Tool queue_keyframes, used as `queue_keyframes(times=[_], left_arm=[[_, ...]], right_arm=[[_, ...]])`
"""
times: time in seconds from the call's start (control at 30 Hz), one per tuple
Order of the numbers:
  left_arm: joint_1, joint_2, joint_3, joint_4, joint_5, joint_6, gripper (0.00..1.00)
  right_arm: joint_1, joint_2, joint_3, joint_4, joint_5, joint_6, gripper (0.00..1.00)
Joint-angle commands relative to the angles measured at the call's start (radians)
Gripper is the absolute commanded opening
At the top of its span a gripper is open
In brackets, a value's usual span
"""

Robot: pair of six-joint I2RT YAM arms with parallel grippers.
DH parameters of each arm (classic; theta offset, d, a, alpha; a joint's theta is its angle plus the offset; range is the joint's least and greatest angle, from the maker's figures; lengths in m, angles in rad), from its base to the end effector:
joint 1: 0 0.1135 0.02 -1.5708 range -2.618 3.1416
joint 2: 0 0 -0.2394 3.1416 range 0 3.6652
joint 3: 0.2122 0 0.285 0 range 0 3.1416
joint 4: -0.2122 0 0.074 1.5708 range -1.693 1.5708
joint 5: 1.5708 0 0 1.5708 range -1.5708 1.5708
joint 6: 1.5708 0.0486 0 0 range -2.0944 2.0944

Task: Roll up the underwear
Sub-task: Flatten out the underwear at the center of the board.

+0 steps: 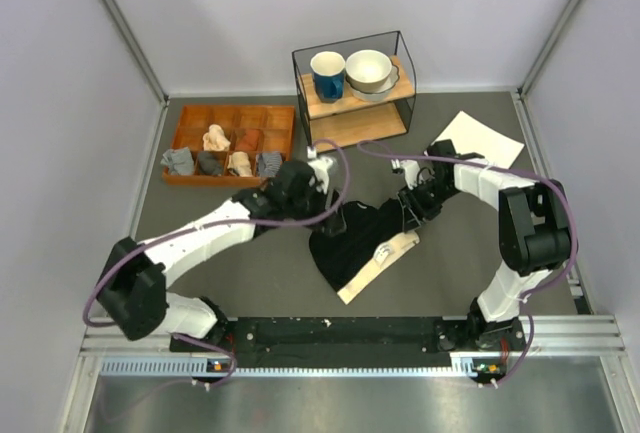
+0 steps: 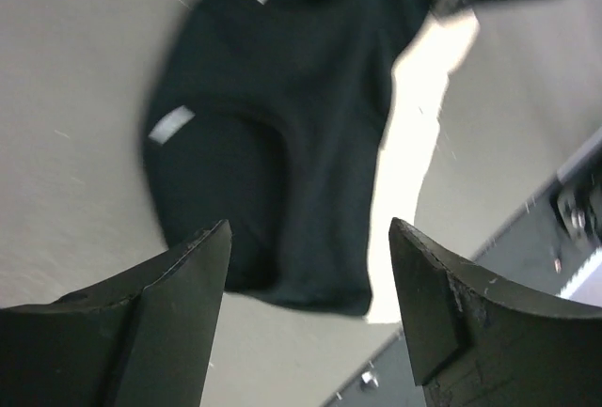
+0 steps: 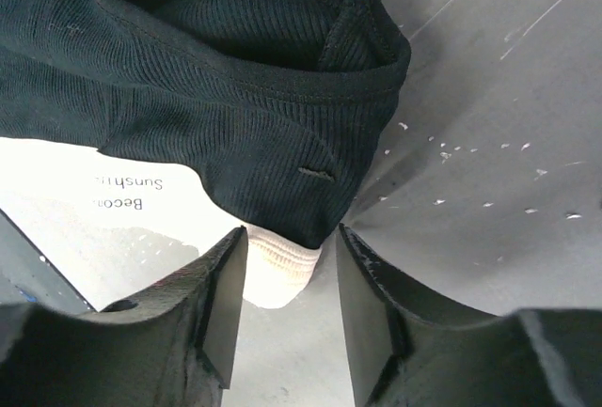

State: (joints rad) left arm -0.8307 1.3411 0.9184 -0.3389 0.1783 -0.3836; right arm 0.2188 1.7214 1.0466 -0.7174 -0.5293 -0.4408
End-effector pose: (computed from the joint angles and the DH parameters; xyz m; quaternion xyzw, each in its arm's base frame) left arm 0.2178 -0.2512 0.2030 0.2372 0.8851 -0.2909 0.2753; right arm 0.3183 0.0959 0.1089 -0.3334 0.9020 0.2494 0.1144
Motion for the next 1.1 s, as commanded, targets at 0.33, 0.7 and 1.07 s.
queue_keyframes(times=[0.33, 0.7, 1.07], left_arm=[[0.216, 0.544, 0.436, -0.1, 0.145, 0.203, 0.67], [0.214, 0.684, 0.525, -0.112, 0.142, 0.222, 0.52], [0.217, 0.664, 0.505, -0.094, 0.075, 0.197, 0.13]], right_arm=[[-0.076, -0.088, -0.054, -0.036, -0.051, -0.012, 0.14], [-0.075, -0.091, -0.074, -0.042, -0.035, -0.003, 0.28], [-0.072, -0.036, -0.056, -0.053, -0.106, 0.019, 0.11]])
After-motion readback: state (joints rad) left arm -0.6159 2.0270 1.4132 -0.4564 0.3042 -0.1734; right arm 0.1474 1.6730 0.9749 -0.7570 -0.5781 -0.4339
